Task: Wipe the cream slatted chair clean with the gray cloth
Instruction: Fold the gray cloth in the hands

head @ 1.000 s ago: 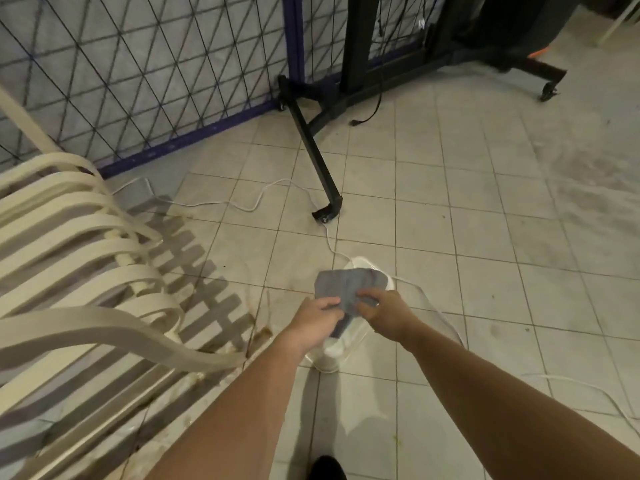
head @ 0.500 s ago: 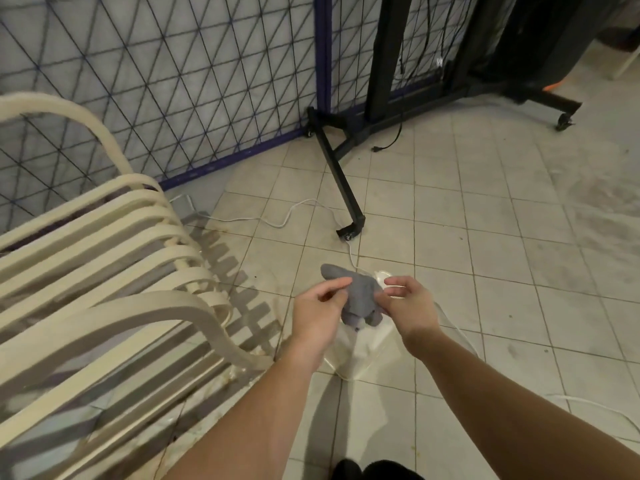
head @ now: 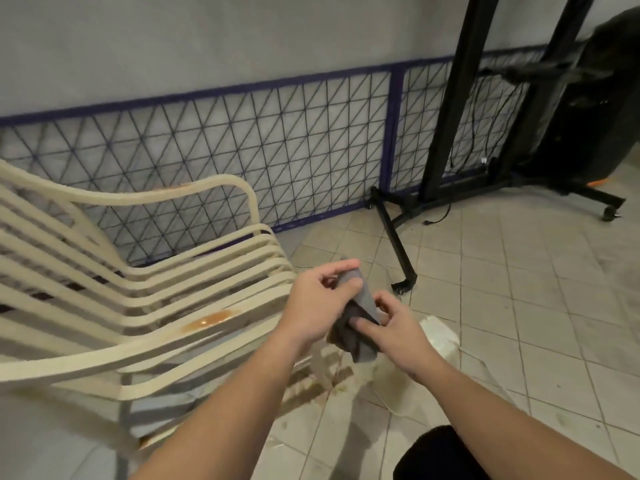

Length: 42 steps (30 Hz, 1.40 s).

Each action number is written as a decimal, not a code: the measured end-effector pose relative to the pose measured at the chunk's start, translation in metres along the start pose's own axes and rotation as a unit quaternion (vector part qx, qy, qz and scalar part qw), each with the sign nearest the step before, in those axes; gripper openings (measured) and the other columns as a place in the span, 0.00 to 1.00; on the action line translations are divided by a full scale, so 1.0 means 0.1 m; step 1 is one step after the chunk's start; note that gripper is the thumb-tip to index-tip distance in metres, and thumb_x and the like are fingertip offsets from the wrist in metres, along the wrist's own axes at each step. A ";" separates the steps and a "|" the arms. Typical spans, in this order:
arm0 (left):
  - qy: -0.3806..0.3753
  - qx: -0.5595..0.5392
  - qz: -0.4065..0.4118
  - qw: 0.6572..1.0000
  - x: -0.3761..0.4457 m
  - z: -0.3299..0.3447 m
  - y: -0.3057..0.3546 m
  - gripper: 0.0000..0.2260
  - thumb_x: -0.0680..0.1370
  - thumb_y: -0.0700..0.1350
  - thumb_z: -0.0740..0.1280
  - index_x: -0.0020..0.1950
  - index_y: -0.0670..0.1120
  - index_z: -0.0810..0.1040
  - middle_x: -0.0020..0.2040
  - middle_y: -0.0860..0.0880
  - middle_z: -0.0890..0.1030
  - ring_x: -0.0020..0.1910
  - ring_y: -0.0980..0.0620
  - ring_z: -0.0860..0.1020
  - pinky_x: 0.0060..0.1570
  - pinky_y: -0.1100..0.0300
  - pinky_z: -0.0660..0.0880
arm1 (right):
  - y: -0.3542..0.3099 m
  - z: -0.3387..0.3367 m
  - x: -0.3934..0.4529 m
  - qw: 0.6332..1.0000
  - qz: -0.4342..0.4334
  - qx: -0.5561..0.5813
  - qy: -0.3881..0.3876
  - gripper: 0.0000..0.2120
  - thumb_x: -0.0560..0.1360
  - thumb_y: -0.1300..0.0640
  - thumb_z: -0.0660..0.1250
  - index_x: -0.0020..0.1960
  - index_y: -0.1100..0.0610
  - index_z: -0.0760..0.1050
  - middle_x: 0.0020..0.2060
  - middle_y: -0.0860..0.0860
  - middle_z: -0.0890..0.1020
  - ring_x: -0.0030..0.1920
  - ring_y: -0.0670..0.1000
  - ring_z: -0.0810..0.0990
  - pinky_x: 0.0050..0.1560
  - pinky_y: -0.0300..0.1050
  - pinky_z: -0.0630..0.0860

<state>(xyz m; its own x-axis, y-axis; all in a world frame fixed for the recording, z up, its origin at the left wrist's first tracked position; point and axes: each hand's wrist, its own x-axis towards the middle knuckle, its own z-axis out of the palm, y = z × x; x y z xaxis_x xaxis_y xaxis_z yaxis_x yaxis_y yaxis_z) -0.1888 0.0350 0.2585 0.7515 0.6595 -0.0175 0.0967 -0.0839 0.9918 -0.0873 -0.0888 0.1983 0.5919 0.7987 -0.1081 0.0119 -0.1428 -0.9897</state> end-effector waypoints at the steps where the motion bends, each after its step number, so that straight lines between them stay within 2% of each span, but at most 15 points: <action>1: -0.008 0.027 0.017 0.999 -0.06 -0.14 0.10 0.16 0.75 0.43 0.76 0.61 0.54 0.83 0.59 0.56 0.83 0.56 0.60 0.80 0.61 0.57 0.78 | -0.16 0.06 -0.02 1.000 -0.018 0.003 0.001 0.10 0.74 0.61 0.74 0.53 0.57 0.77 0.46 0.53 0.85 0.48 0.53 0.86 0.48 0.51 0.83; 3: -0.014 0.083 0.035 0.996 -0.18 -0.43 0.30 0.26 0.70 0.46 0.80 0.67 0.55 0.80 0.61 0.58 0.79 0.58 0.63 0.78 0.61 0.60 0.77 | -0.48 0.13 -0.04 0.998 -0.059 -0.028 -0.006 0.06 0.74 0.61 0.73 0.51 0.58 0.81 0.44 0.53 0.86 0.47 0.51 0.85 0.49 0.48 0.82; 5: 0.006 0.091 0.039 0.995 -0.29 -0.70 0.47 0.28 0.68 0.44 0.81 0.67 0.55 0.80 0.61 0.57 0.80 0.59 0.59 0.79 0.62 0.56 0.78 | -0.79 0.21 -0.09 0.994 -0.080 -0.067 -0.028 0.04 0.75 0.59 0.73 0.49 0.56 0.84 0.43 0.52 0.86 0.45 0.49 0.85 0.46 0.44 0.81; 10: 0.078 0.093 0.040 0.992 -0.54 -1.26 0.89 0.21 0.72 0.35 0.76 0.61 0.53 0.83 0.54 0.48 0.84 0.45 0.54 0.82 0.45 0.54 0.82 | -1.52 0.39 -0.14 0.970 -0.150 -0.182 -0.057 0.07 0.79 0.54 0.68 0.48 0.47 0.85 0.42 0.40 0.86 0.43 0.36 0.82 0.42 0.31 0.75; 14: 0.058 0.251 0.018 0.966 -0.64 -1.62 1.13 0.18 0.71 0.36 0.74 0.57 0.51 0.83 0.50 0.50 0.85 0.48 0.52 0.82 0.54 0.51 0.80 | -2.01 0.43 0.02 0.929 -0.236 -0.283 0.025 0.06 0.78 0.49 0.69 0.48 0.46 0.85 0.40 0.35 0.83 0.43 0.32 0.79 0.45 0.31 0.73; 17: 0.090 0.310 0.019 0.946 -0.64 -1.80 1.28 0.08 0.71 0.39 0.73 0.47 0.51 0.85 0.45 0.50 0.86 0.46 0.53 0.82 0.49 0.54 0.81 | -2.31 0.42 0.14 0.884 -0.280 -0.375 0.004 0.09 0.78 0.47 0.69 0.52 0.48 0.85 0.43 0.39 0.84 0.47 0.38 0.80 0.49 0.34 0.74; 19: 0.089 0.323 0.027 0.942 -0.68 -1.85 1.38 0.06 0.73 0.39 0.72 0.46 0.50 0.85 0.43 0.47 0.86 0.43 0.52 0.81 0.44 0.56 0.79 | -2.44 0.41 0.19 0.865 -0.287 -0.411 -0.004 0.10 0.77 0.45 0.69 0.51 0.48 0.85 0.42 0.41 0.84 0.46 0.42 0.81 0.47 0.38 0.75; 22: 0.034 0.372 0.016 0.928 -0.73 -1.88 1.46 0.12 0.75 0.37 0.69 0.56 0.50 0.83 0.48 0.50 0.84 0.48 0.53 0.81 0.43 0.63 0.78 | -2.56 0.40 0.19 0.871 -0.297 -0.391 -0.004 0.09 0.77 0.44 0.69 0.49 0.47 0.85 0.41 0.41 0.84 0.46 0.40 0.80 0.45 0.36 0.75; 24: -0.015 0.326 -0.008 0.945 -0.73 -1.84 1.44 0.17 0.75 0.39 0.71 0.61 0.52 0.80 0.51 0.50 0.83 0.48 0.52 0.82 0.45 0.62 0.79 | -2.63 0.43 0.18 0.878 -0.308 -0.366 -0.013 0.07 0.77 0.45 0.70 0.49 0.46 0.85 0.41 0.39 0.84 0.46 0.38 0.80 0.43 0.32 0.73; 26: -0.034 0.245 -0.019 0.969 -0.70 -1.70 1.40 0.15 0.74 0.46 0.75 0.59 0.56 0.81 0.51 0.51 0.84 0.48 0.54 0.82 0.49 0.59 0.79 | -2.69 0.51 0.16 0.870 -0.321 -0.374 -0.028 0.07 0.76 0.45 0.70 0.48 0.45 0.85 0.40 0.39 0.84 0.45 0.37 0.80 0.41 0.30 0.72; 29: 0.023 0.254 0.034 0.966 -0.57 -1.49 1.35 0.05 0.77 0.48 0.72 0.48 0.46 0.83 0.42 0.52 0.82 0.42 0.54 0.78 0.49 0.57 0.75 | -2.81 0.57 0.15 0.859 -0.333 -0.388 -0.031 0.08 0.76 0.44 0.71 0.47 0.46 0.86 0.40 0.41 0.85 0.45 0.40 0.81 0.45 0.36 0.76; 33: 0.107 0.133 0.042 0.984 -0.48 -1.49 1.47 0.07 0.83 0.45 0.63 0.53 0.44 0.78 0.46 0.47 0.83 0.43 0.47 0.79 0.45 0.50 0.80 | -2.96 0.37 0.16 0.855 -0.314 -0.412 -0.016 0.10 0.73 0.43 0.73 0.45 0.49 0.86 0.39 0.44 0.85 0.43 0.42 0.82 0.46 0.40 0.78; 37: 0.142 0.255 0.119 0.949 -0.49 -1.66 1.60 0.06 0.83 0.50 0.64 0.53 0.50 0.79 0.47 0.53 0.82 0.46 0.54 0.79 0.44 0.56 0.76 | -3.02 0.09 0.16 0.817 -0.254 -0.513 -0.067 0.10 0.73 0.43 0.73 0.44 0.50 0.83 0.39 0.46 0.84 0.43 0.45 0.81 0.43 0.41 0.77; 39: 0.150 0.301 0.133 0.932 -0.48 -1.77 1.62 0.05 0.81 0.50 0.67 0.48 0.51 0.81 0.43 0.52 0.83 0.42 0.53 0.79 0.43 0.54 0.77 | -3.00 0.03 0.16 0.822 -0.242 -0.510 -0.078 0.06 0.75 0.46 0.72 0.45 0.48 0.82 0.40 0.44 0.84 0.44 0.45 0.81 0.41 0.38 0.74; 42: 0.177 0.264 0.118 0.941 -0.49 -1.90 1.67 0.05 0.81 0.46 0.68 0.46 0.47 0.82 0.39 0.49 0.85 0.32 0.54 0.80 0.33 0.52 0.80 | -2.93 0.02 0.16 0.838 -0.229 -0.490 -0.076 0.03 0.77 0.48 0.70 0.47 0.46 0.81 0.42 0.42 0.83 0.44 0.41 0.80 0.40 0.34 0.71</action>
<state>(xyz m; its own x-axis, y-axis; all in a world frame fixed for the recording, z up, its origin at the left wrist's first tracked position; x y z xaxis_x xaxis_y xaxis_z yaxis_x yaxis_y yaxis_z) -0.3333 0.1306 0.4493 0.5379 0.7751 0.3315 0.3350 -0.5574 0.7597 -0.0827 -0.0327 0.4866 0.2363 0.9552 0.1780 0.9095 -0.1529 -0.3866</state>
